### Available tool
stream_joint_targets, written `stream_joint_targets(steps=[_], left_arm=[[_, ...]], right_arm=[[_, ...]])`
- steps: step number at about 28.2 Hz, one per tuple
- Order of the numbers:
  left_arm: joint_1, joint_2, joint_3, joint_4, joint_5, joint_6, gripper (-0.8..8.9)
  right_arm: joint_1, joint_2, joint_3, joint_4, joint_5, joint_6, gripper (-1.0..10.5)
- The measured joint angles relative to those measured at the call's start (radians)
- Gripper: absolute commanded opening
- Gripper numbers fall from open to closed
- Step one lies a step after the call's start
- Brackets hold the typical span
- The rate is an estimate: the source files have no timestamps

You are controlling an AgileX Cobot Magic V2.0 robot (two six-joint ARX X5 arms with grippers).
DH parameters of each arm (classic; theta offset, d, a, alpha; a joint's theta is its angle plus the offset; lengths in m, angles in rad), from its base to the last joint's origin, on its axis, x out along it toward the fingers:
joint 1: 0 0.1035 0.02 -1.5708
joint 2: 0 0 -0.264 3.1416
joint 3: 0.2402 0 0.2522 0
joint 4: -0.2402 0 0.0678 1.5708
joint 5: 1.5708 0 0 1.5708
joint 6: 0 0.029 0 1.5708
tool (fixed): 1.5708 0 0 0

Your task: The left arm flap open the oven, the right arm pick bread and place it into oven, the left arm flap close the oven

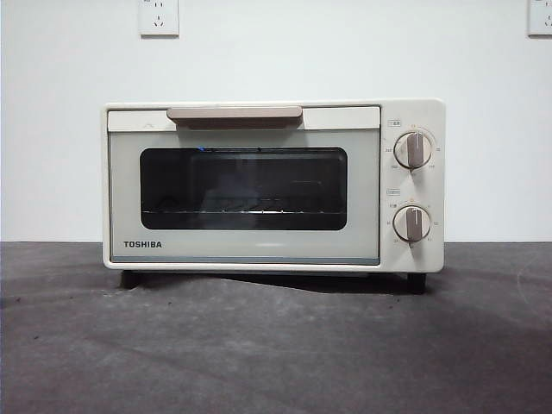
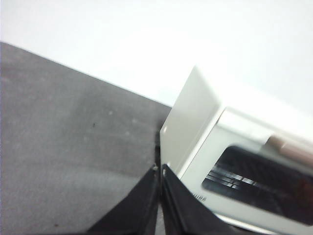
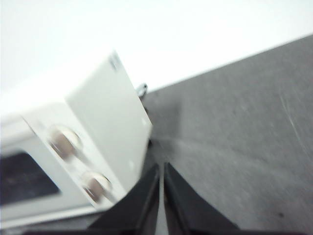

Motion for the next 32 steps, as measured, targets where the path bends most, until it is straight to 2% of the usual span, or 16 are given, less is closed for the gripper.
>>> stream_joint_targets(steps=[5, 13, 18, 24, 27, 32], left_arm=[[-0.005, 0.115, 0.166, -0.117, 0.000, -0.015, 0.19], [-0.090, 0.346, 0.480, -0.256, 0.047, 0.042, 0.19], [-0.173, 0.411, 0.570, -0.258, 0.140, 0.082, 0.18], [-0.251, 0.454, 0.580, -0.294, 0.303, 0.132, 0.19], [-0.262, 0.488, 0.580, -0.359, 0.347, 0.171, 0.19], [-0.262, 0.550, 0.580, -0.434, 0.359, 0.224, 0.29]], right_arm=[[0.000, 0.071, 0.169, -0.101, -0.016, 0.023, 0.1], [0.000, 0.315, 0.483, -0.235, -0.190, -0.006, 0.1], [0.021, 0.449, 0.620, -0.306, -0.317, -0.060, 0.1], [0.135, 0.547, 0.695, -0.396, -0.439, -0.161, 0.1], [0.174, 0.573, 0.698, -0.445, -0.455, -0.233, 0.1], [0.196, 0.589, 0.698, -0.466, -0.458, -0.305, 0.2]])
